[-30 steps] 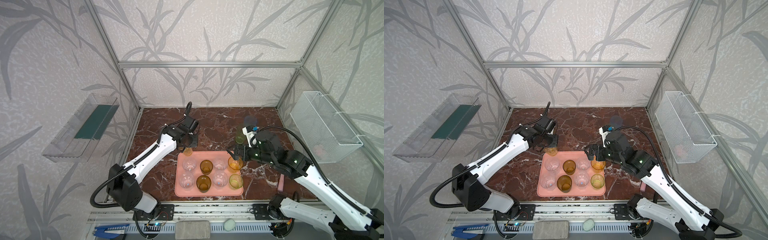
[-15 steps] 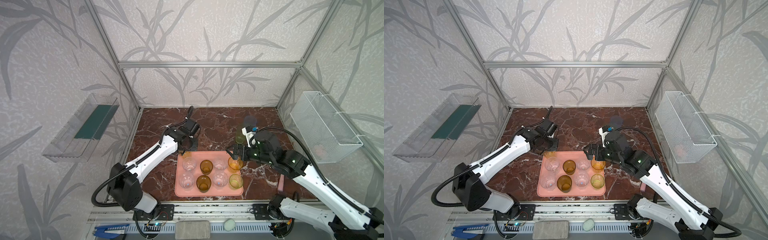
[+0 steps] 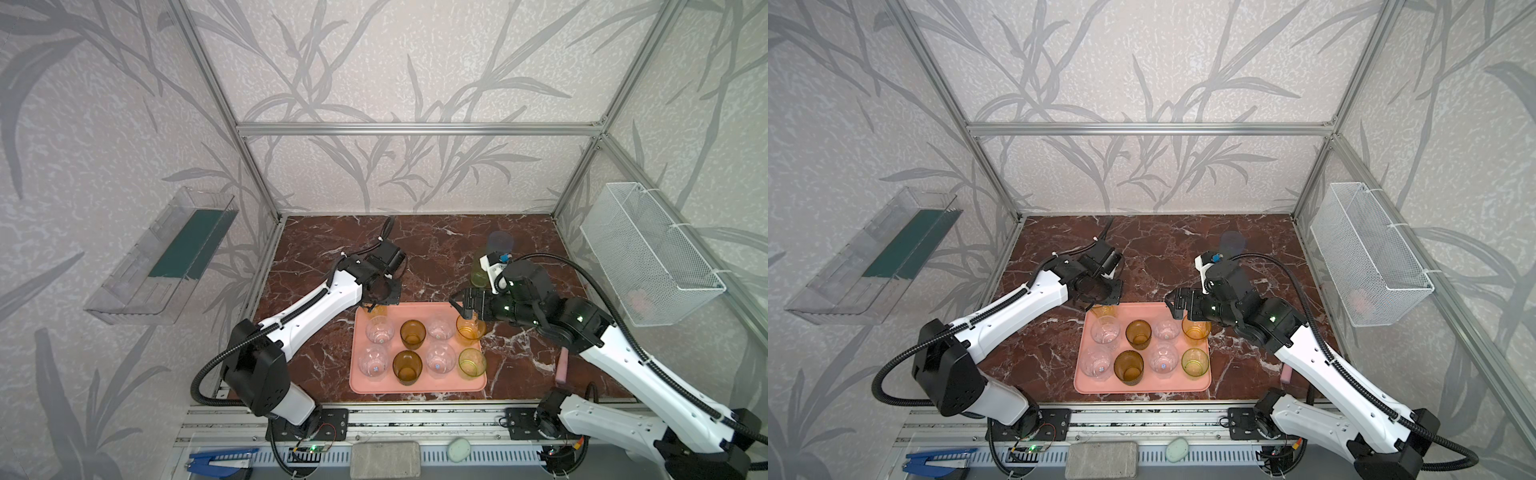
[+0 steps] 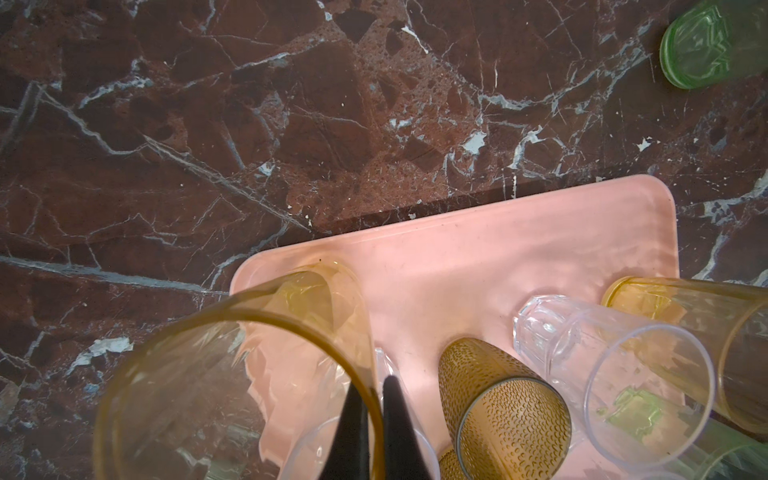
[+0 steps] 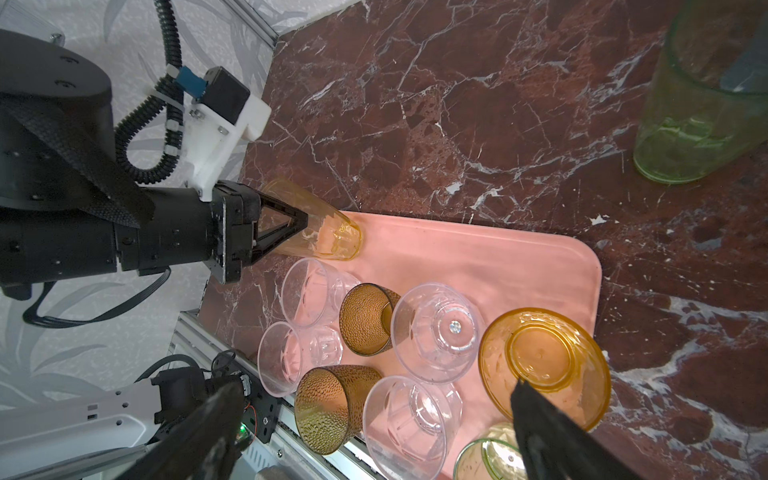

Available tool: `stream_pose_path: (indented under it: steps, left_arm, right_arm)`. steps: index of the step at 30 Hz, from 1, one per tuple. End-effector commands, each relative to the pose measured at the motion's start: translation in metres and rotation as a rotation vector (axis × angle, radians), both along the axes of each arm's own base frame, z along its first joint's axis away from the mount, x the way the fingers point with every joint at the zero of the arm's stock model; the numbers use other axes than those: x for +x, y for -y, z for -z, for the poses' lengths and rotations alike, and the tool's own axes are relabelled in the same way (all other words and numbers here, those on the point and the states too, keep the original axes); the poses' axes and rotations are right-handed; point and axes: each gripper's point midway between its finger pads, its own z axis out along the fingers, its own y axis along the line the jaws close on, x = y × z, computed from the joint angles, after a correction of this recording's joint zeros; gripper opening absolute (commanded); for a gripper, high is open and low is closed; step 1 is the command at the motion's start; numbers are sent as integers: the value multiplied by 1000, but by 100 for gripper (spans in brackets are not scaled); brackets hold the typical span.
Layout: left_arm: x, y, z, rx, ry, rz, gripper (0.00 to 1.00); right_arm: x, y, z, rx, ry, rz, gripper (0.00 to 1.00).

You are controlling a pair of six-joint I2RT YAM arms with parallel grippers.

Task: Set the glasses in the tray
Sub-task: 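Lift the yellow tumbler with the left gripper and carry it over the tray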

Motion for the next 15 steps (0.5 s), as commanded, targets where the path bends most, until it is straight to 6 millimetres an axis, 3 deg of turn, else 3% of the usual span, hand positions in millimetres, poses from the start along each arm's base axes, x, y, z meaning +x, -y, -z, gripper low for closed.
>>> stream_pose_path:
  steps: [1,8,12,15]
  left_arm:
    - [-6,3,8,4,-26,1,0]
    - [-8,5,11,12,-35,3,2]
    - [-8,3,9,18,-24,-2,24]
    - [-8,2,6,22,-13,-3,33]
  right_arm:
    - [3,-3,-17,43,25,2,99]
    - [4,-6,-18,50,25,-3,99]
    - [4,-5,-18,52,24,-2,99]
    - [3,-6,-19,58,27,-3,99]
